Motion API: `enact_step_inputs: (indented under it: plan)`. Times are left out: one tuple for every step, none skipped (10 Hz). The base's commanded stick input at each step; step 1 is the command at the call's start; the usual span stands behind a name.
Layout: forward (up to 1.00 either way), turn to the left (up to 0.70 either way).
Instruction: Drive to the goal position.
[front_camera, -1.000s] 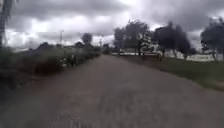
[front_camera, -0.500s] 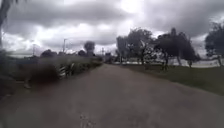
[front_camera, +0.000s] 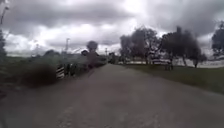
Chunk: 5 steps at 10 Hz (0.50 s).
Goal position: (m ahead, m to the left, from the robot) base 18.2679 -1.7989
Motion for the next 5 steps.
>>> enact_step_inputs:
  plan:
    - [1.00, 0.00]
    - [1.00, 0.00]
    - [1.00, 0.00]
    - [1.00, 0.00]
    - [1.00, 0.00]
